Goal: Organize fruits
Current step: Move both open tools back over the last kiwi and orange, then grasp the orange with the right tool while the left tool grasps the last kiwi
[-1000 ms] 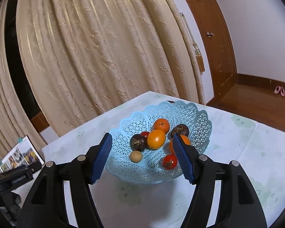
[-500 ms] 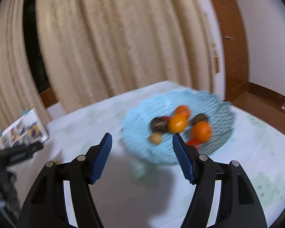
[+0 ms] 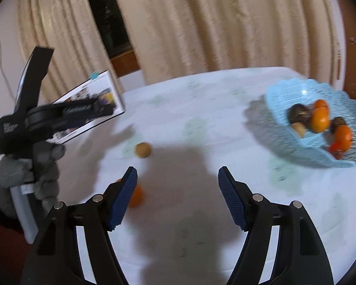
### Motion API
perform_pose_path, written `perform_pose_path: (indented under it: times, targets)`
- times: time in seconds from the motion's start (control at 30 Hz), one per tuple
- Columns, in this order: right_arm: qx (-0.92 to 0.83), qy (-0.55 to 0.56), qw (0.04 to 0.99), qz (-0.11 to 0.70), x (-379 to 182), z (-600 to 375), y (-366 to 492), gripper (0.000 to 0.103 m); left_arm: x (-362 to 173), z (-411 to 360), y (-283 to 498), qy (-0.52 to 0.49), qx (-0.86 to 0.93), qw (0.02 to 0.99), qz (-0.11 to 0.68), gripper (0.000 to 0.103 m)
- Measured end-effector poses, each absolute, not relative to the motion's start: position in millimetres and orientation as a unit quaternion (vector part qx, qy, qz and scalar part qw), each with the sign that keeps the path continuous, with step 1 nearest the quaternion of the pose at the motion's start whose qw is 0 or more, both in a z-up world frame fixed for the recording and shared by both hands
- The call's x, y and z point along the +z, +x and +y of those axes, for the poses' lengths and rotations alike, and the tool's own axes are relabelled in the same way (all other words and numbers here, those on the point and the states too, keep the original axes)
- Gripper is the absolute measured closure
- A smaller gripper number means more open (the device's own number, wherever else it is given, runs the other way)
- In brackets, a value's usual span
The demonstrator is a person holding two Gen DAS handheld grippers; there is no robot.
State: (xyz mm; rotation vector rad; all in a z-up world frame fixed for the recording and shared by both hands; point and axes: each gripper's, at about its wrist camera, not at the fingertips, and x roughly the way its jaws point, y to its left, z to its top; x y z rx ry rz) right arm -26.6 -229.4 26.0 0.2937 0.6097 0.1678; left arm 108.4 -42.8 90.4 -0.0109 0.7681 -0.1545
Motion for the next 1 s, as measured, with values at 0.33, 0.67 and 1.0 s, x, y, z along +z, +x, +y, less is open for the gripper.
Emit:
perform_pose_path:
  times: [0.33,0.67,1.0]
  targets:
    - [0.149,0.115,0.918,0.349,20.1,-180.9,-9.3,0.031,94.2,-32.8,111.9,-0.018,-0.073,0.923,0.377,0.029]
    - [0.163,0.081,0.902,0.392,2.8,-155.1,14.1,0.051,90.7,-32.0,114.9,-0.022,-0.076,0.920,0.385,0.030]
    - [0.145,0.106,0.906,0.383,3.8,-179.1,4.5,0.062,70.7,-54.0,115.6,-0.010,-0.106,0.906,0.409,0.030]
